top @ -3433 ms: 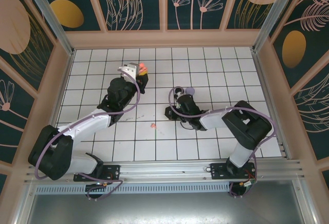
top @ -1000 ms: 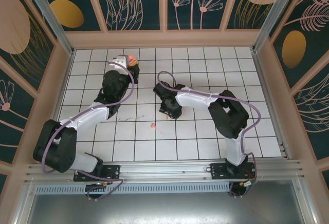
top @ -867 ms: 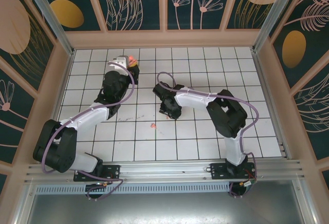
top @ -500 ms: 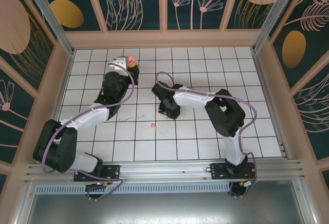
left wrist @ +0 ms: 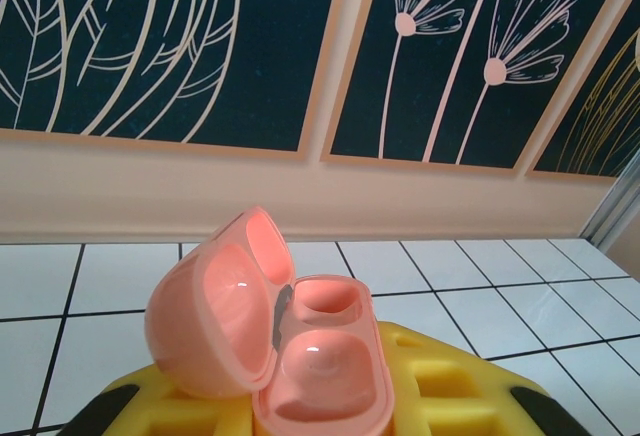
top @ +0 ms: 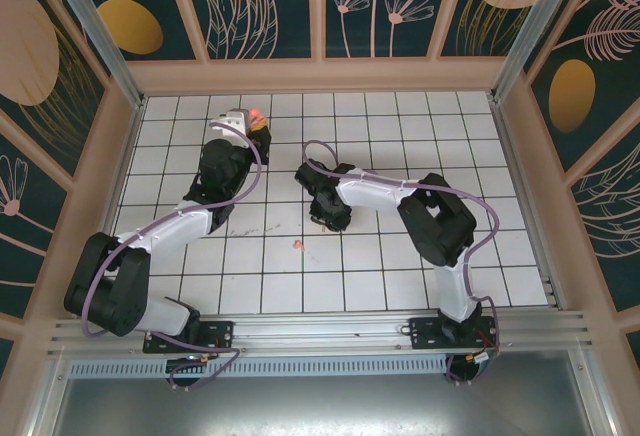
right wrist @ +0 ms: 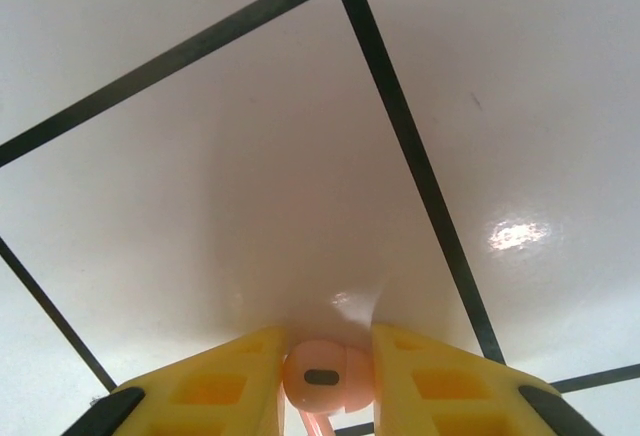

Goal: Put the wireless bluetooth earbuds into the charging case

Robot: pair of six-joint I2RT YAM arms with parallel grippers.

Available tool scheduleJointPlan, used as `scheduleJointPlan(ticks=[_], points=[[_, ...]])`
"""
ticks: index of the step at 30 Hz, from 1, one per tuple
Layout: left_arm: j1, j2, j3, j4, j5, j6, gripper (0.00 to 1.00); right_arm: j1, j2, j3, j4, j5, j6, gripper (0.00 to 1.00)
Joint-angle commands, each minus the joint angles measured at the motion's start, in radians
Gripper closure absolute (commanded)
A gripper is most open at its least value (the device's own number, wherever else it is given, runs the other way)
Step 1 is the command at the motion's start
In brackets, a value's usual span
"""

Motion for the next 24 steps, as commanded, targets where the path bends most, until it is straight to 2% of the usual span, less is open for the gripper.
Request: scheduleJointPlan(ticks=[1,6,14,20,24], points=[[0.005,-0.023,-0.002,0.027,0.022,-0.014,1.00,0.009,0.013,-0.008,0.030,-0.003,-0.008,0.75],[0.006,-0.041,-0.007,0.036,0.060,0.000,1.00,0.010,-0.047,-0.048,0.083,0.056,-0.019,0.77],[0.005,-0.103,-0.063,0.121,0.189,0.037,1.00,0.004,-0.211,-0.118,0.211,0.203,-0.075,0.79],[0.006,-0.145,-0.093,0.144,0.318,0.083,1.00,-0.024,-0.368,-0.133,0.274,0.291,-0.198,0.78],[0.005,-0.157,-0.135,0.197,0.381,0.123,1.00,-0.055,-0.484,-0.145,0.342,0.307,-0.301,0.78]])
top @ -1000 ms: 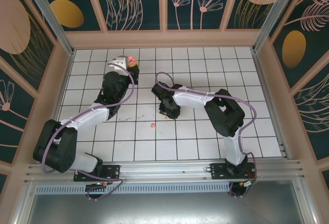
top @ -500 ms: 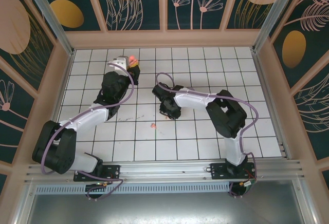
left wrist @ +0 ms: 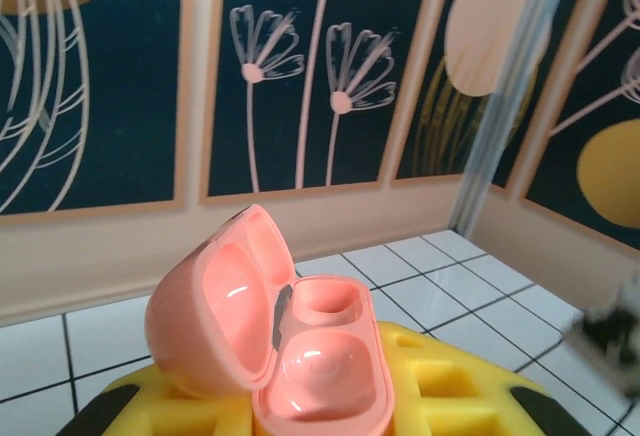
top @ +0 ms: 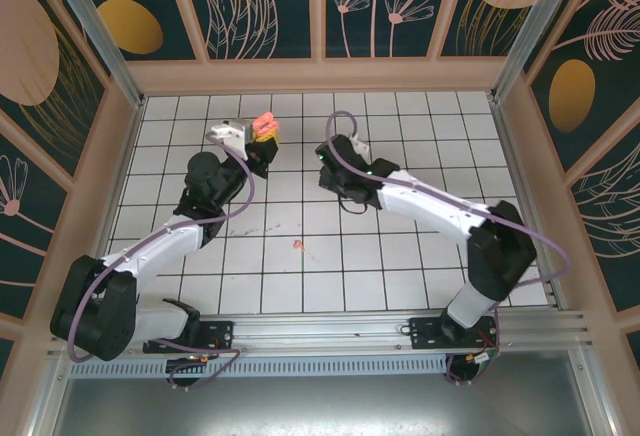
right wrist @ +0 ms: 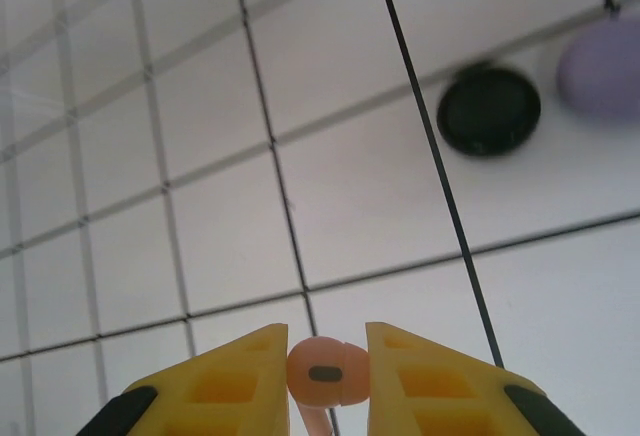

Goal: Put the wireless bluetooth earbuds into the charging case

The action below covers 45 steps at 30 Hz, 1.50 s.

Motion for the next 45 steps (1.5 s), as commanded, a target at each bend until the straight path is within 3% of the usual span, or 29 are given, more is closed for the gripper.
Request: scheduleJointPlan(ticks=[1,6,11,25,37,45], points=[[0.006,-0.021,-0.045,0.108,0.105,0.064,1.00,-0.031,-0.104,-0.022,0.091,0.058,-0.134,0.78],[0.004,-0.018,-0.117,0.256,0.217,0.127,1.00,-0.071,-0.217,-0.025,0.213,0.008,-0.265,0.77],[0.000,-0.017,-0.126,0.259,0.295,0.195,1.00,-0.080,-0.282,-0.029,0.345,-0.070,-0.367,0.77],[-0.113,0.091,-0.006,0.218,0.239,0.375,1.00,-0.077,-0.378,-0.174,0.756,-0.312,-0.481,0.77],[-0.133,0.172,0.093,0.268,0.249,0.394,1.00,-0.058,-0.395,-0.311,1.042,-0.434,-0.478,0.77],[-0.134,0.204,0.148,0.269,0.258,0.327,1.00,-0.042,-0.354,-0.339,1.145,-0.459,-0.454,0.78]])
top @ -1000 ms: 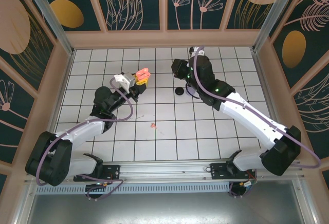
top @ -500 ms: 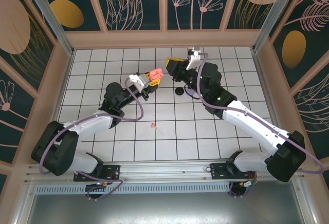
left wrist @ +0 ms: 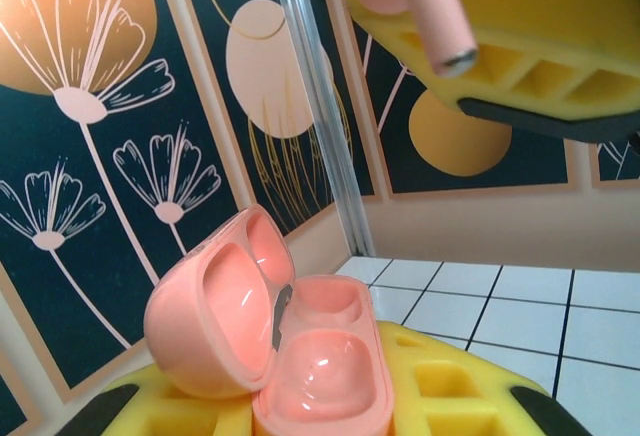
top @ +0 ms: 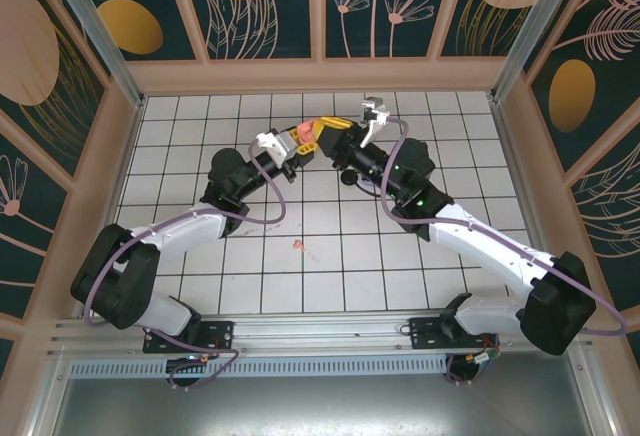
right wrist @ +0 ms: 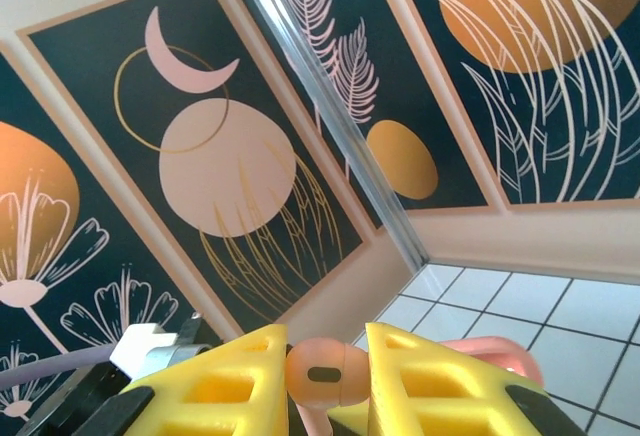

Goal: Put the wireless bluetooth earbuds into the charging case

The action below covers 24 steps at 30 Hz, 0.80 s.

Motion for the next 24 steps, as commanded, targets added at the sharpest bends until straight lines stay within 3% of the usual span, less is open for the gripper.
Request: scheduleJointPlan(ticks=[1,24], points=[[-0.006,0.016,0.032,0.062,0.012,-0.039,1.00,0.017,0.015,-0.007,0.120,-0.024,0.014,0.78],[-0.009,0.010,0.045,0.088,0.028,-0.097,1.00,0.027,0.107,-0.029,0.181,0.078,0.026,0.78]])
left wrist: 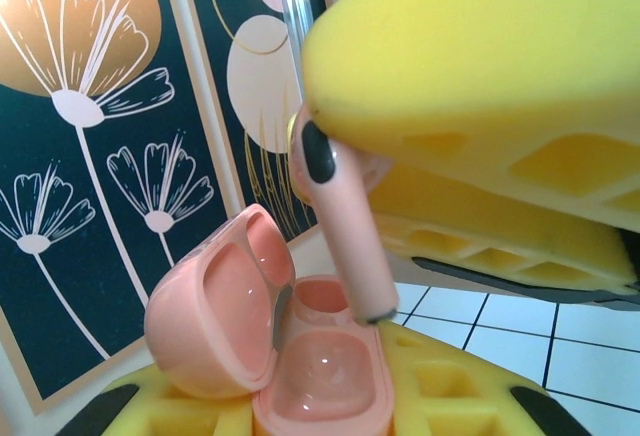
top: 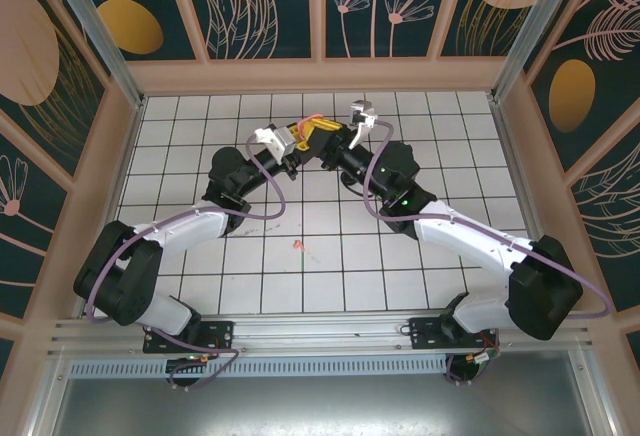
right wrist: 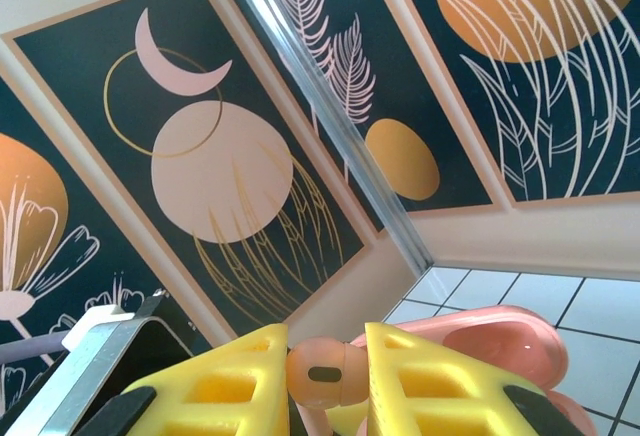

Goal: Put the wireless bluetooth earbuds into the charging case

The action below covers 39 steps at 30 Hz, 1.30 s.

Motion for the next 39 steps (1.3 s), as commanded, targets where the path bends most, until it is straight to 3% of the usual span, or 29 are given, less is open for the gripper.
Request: scheduleJointPlan(ticks=[1,39], points=[[-0.009,-0.010,0.033,0.050,0.023,-0.020,1.00,0.002,0.011,-0.017,0.068,0.028,0.005,0.78],[-0.023,-0.028,0.074,0.016,-0.005,-0.025,1.00,-0.016,0.013,-0.086,0.053,0.039,0.005,0.81]])
